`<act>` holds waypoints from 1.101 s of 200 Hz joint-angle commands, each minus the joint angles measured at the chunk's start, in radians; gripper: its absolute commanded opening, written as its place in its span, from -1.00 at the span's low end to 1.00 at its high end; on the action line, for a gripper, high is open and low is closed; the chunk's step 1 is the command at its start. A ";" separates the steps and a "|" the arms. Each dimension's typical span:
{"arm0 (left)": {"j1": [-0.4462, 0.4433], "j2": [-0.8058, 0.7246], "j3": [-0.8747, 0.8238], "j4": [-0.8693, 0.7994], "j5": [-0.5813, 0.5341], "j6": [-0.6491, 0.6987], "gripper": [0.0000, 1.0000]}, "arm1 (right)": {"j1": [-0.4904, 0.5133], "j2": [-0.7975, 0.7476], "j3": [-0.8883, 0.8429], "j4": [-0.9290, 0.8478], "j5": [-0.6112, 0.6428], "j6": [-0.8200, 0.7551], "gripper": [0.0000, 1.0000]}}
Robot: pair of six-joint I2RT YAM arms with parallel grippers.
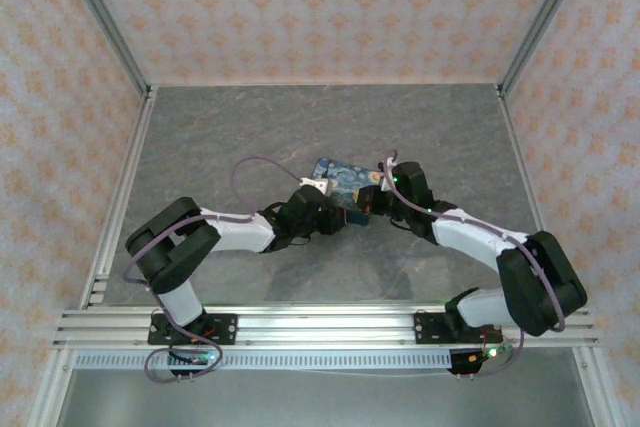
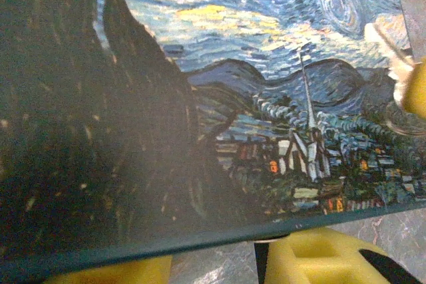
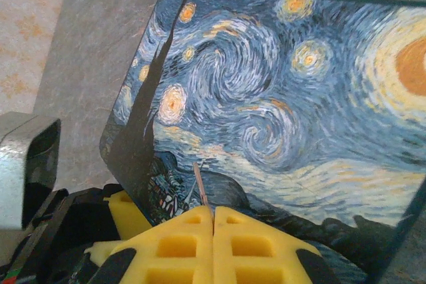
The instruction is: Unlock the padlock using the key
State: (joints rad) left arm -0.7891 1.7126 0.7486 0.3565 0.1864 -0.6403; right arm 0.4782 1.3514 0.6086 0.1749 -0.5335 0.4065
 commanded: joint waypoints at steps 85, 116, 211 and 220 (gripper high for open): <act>0.030 -0.003 0.030 -0.085 -0.103 0.020 -0.22 | -0.022 0.114 0.018 -0.025 -0.039 0.029 -1.00; 0.043 -0.038 0.006 -0.093 -0.110 0.057 -0.16 | 0.011 0.127 0.001 0.008 -0.054 0.066 -1.00; 0.065 -0.071 -0.041 -0.092 -0.094 0.308 0.12 | 0.016 0.155 0.014 0.046 -0.054 0.090 -1.00; 0.065 -0.059 -0.042 -0.081 -0.085 0.330 0.14 | 0.016 0.157 0.016 0.042 -0.052 0.089 -1.00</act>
State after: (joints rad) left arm -0.7303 1.6390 0.7147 0.2634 0.1112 -0.4225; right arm 0.4885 1.4693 0.6380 0.2955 -0.6098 0.4973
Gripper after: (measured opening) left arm 0.558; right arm 0.042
